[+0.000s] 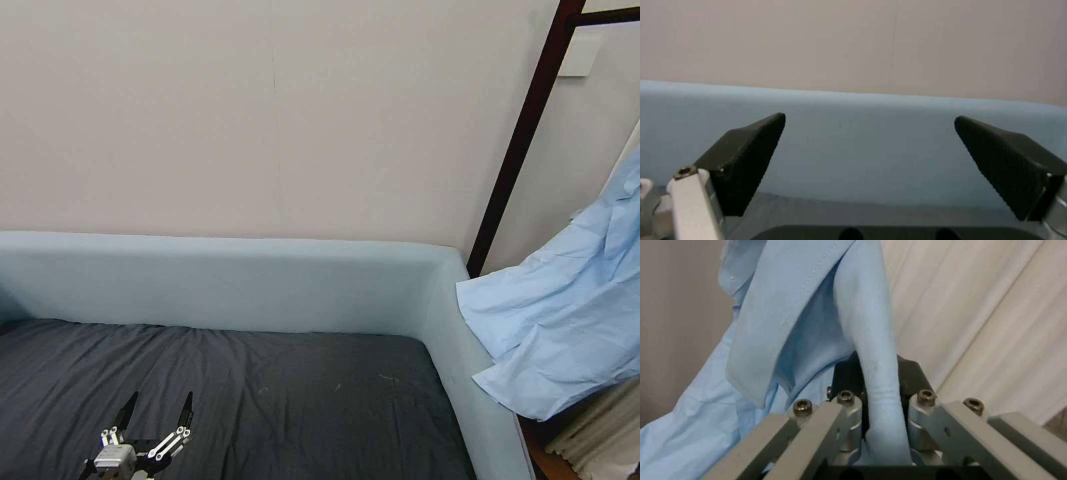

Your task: Pick up the clothes from the sofa and hang them on the clothes hanger.

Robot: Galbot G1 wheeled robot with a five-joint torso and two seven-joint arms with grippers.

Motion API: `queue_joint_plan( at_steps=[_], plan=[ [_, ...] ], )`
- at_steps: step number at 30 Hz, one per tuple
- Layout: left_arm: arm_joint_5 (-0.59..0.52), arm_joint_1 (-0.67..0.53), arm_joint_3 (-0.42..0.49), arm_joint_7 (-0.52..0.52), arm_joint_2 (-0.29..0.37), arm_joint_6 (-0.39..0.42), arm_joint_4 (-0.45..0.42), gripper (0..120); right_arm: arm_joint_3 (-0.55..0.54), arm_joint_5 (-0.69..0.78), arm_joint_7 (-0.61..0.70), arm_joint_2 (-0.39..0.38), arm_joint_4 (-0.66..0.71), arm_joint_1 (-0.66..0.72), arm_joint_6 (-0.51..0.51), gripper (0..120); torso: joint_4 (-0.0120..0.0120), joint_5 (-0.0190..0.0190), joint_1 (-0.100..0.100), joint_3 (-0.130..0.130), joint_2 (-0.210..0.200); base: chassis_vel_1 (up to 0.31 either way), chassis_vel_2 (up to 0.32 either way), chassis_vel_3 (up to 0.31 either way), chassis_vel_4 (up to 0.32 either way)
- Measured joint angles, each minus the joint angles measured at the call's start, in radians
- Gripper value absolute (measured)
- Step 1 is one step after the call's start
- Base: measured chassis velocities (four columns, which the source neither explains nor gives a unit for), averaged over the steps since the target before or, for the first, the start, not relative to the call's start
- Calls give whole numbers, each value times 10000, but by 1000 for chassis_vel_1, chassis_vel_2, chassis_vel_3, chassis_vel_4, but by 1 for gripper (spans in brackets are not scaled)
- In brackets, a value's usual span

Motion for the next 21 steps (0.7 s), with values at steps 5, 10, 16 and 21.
queue_joint_plan(
  at_steps=[5, 10, 16, 21],
  plan=[
    [0, 0, 2, 0, 2, 1, -2, 100, -1577, -1079, -226, 858, -364, 1560, 458, 6, 11, 0, 0, 0, -1, 0, 0, 0, 0],
    [-1, 0, 1, 0, 2, 2, -1, 100, -2553, -2602, -20, 1318, 105, 2278, 297, 6, 4, 2, 0, 0, -1, 0, 0, 0, 0],
    [-1, 0, 2, 1, 2, 2, -1, 100, -4468, -3338, 398, 2080, 67, 4428, -98, 6, 6, -1, 0, 1, -1, 0, 0, 0, 0],
    [-1, 0, 2, 1, 2, 3, -2, 100, -5602, -3284, 546, 2527, -317, 5986, -267, 6, 8, -12, 0, -1, 0, 0, 0, 0, 0]
  ],
)
